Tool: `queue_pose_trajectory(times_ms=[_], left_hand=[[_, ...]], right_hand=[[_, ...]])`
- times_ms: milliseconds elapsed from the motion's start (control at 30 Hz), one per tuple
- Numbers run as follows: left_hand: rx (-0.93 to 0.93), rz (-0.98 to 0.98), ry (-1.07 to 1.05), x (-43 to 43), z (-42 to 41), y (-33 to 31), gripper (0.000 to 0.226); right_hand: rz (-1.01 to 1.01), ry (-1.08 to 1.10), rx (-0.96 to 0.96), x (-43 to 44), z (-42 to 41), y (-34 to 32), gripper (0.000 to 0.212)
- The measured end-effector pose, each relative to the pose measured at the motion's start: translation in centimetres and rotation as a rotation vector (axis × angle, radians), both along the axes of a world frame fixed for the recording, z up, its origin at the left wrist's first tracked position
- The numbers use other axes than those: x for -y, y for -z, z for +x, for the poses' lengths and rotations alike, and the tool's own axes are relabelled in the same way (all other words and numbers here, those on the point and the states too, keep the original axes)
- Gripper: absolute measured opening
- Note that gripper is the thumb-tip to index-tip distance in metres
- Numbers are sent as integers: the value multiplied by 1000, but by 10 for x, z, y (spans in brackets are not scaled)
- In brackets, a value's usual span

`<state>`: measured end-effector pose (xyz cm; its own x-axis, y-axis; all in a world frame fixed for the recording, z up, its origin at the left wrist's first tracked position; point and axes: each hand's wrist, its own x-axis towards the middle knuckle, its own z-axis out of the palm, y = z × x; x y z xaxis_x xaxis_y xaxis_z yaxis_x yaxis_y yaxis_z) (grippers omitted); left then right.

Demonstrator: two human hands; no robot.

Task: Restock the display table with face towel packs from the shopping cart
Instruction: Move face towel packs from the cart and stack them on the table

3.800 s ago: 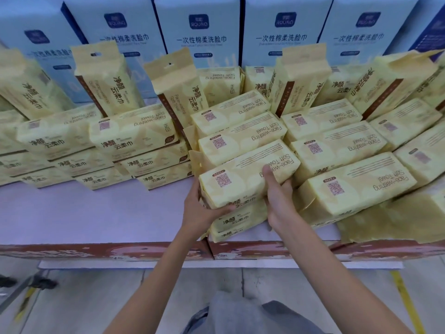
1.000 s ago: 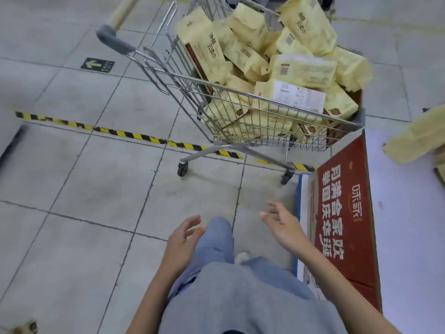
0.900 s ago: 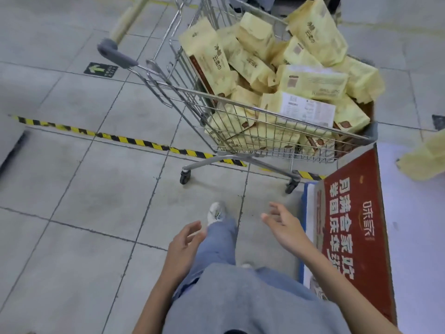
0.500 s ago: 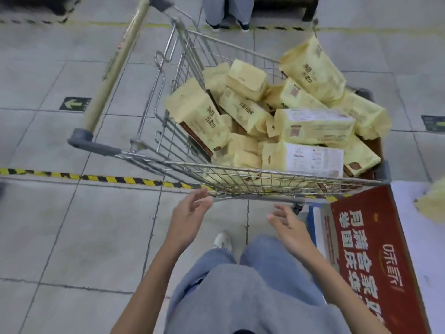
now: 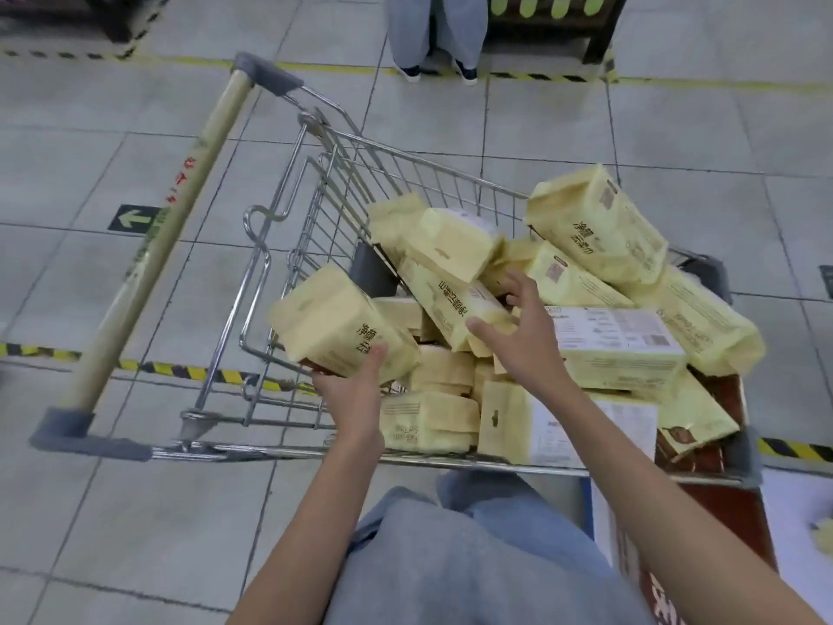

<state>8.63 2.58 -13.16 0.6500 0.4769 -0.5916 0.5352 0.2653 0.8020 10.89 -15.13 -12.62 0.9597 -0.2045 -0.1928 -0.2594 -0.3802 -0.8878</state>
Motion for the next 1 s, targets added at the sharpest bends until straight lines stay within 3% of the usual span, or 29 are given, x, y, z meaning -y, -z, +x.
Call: queue_pose_trajectory(times_ms=[167, 433, 667, 800, 900, 1000], left_hand=[[-7, 2, -307, 20, 36, 22, 112], [-34, 142, -539, 36, 68, 52, 131], [-50, 294, -529, 35, 64, 58, 118], [-27, 255, -480, 33, 57, 48, 109], [50, 237, -409, 31, 54, 35, 111], [158, 196, -297, 28, 53, 17, 117]], right_hand=[[-184, -76, 38, 1, 71, 41, 109], [-207, -69, 162, 1, 110, 82, 105], [-230, -55, 377, 3, 128, 85, 74], [-207, -21, 393, 6, 138, 68, 75], [-97, 43, 369, 10, 140, 47, 78], [123, 75, 388, 11, 134, 21, 67]])
